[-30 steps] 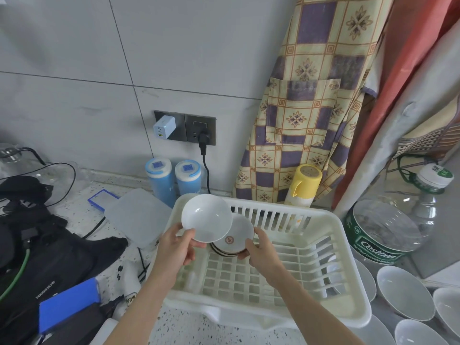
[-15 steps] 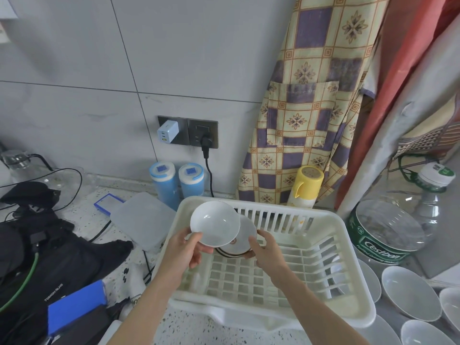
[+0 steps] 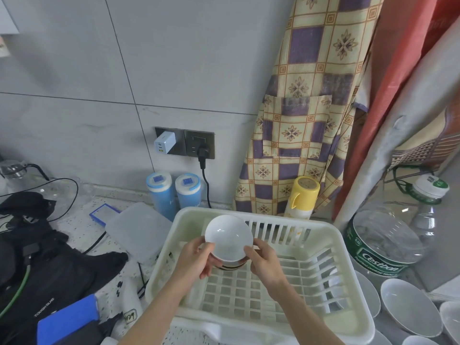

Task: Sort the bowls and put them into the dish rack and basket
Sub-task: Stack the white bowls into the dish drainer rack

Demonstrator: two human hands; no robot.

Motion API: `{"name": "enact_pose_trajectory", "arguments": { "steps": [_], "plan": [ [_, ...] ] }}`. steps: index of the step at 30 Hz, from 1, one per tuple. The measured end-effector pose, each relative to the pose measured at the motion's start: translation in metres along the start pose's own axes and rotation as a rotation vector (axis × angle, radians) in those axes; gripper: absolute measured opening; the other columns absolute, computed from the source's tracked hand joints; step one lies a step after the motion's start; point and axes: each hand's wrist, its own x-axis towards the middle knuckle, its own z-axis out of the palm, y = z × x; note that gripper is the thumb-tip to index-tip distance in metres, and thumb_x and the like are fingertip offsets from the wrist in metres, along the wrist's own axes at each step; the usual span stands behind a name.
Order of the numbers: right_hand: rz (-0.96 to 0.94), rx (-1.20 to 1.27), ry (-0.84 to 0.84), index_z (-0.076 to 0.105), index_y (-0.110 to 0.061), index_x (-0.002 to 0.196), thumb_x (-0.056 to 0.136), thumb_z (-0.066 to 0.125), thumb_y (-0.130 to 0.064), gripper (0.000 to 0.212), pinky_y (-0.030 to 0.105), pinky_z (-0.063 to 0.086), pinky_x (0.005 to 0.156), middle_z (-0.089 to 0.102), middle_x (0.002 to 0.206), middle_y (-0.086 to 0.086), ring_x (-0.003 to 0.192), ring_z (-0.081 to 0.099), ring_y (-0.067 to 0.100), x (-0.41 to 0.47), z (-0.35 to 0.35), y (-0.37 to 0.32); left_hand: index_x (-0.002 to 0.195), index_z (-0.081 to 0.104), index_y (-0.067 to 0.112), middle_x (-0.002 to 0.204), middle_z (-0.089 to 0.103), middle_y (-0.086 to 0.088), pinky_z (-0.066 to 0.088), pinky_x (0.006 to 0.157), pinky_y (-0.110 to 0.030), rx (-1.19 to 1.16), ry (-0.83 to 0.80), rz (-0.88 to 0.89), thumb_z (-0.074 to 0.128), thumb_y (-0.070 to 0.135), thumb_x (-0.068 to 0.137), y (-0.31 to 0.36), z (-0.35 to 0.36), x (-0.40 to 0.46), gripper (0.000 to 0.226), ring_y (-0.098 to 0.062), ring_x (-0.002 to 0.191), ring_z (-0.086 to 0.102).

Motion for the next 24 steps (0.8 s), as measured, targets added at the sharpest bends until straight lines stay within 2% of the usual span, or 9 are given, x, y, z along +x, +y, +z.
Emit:
{"name": "enact_pose_trajectory", "arguments": {
  "steps": [3,5,6,10,16,19,24],
  "plan": [
    [0.018,-0.027,0.024,0.060,-0.012,0.123,0.090,0.052,-0.008,0.034,0.013,0.039,0.048,0.062,0.065,-0.010,0.047,0.052,-0.003,0.002,-0.001,0.002,0.121,0.053,0.030,0.072,0.076,-0.012,0.033,0.037,-0.021,0.011,-0.029,0.011,0.051,0.017,0.097,-0.003,0.002,0.000,0.027,-0.014,0.037,0.047],
    [0.010,-0.063,0.037,0.060,-0.010,0.124,0.090,0.051,-0.009,0.034,0.013,0.039,0.050,0.064,0.072,-0.005,0.050,0.052,-0.002,0.003,-0.001,0.001,0.114,0.047,0.044,0.069,0.076,-0.009,0.030,0.036,-0.020,0.006,-0.019,0.018,0.052,0.021,0.098,-0.004,0.004,0.001,0.028,-0.015,0.036,0.048],
    [0.005,-0.074,0.040,0.060,-0.010,0.123,0.091,0.051,-0.009,0.034,0.013,0.039,0.051,0.067,0.076,-0.002,0.050,0.053,-0.002,0.004,-0.001,0.001,0.112,0.046,0.045,0.067,0.075,-0.006,0.028,0.035,-0.019,0.011,-0.004,0.020,0.052,0.023,0.099,-0.004,0.005,0.002,0.026,-0.016,0.036,0.048],
    [-0.034,-0.142,0.054,0.060,-0.014,0.123,0.091,0.052,-0.010,0.034,0.013,0.040,0.047,0.073,0.076,0.004,0.050,0.056,-0.002,0.002,0.000,0.002,0.114,0.043,0.045,0.060,0.073,0.001,0.028,0.034,-0.018,0.075,0.031,0.012,0.051,0.029,0.099,-0.006,0.007,0.005,0.023,-0.017,0.035,0.050],
    [-0.054,-0.212,0.106,0.060,-0.019,0.124,0.090,0.053,-0.015,0.034,0.012,0.043,0.049,0.074,0.076,0.007,0.060,0.058,0.007,0.003,0.000,0.005,0.130,0.043,0.035,0.068,0.073,-0.019,0.031,0.036,-0.021,0.119,0.074,0.054,0.055,0.022,0.096,-0.014,0.002,0.008,0.038,-0.012,0.032,0.035],
    [-0.054,-0.208,0.115,0.061,-0.019,0.122,0.091,0.052,-0.015,0.033,0.014,0.044,0.052,0.073,0.074,0.009,0.068,0.063,0.014,0.004,0.000,0.004,0.130,0.045,0.035,0.070,0.073,-0.018,0.032,0.037,-0.020,0.135,0.076,0.056,0.056,0.020,0.096,-0.016,0.002,0.009,0.039,-0.012,0.033,0.035],
    [-0.041,-0.154,0.085,0.064,-0.021,0.108,0.092,0.051,-0.011,0.023,0.006,0.043,0.051,0.070,0.069,0.001,0.063,0.064,-0.002,0.003,0.000,0.001,0.129,0.051,0.034,0.073,0.074,-0.018,0.033,0.037,-0.019,0.165,0.062,0.056,0.056,0.021,0.096,-0.017,0.002,0.011,0.035,-0.008,0.033,0.036]
  ]
}}
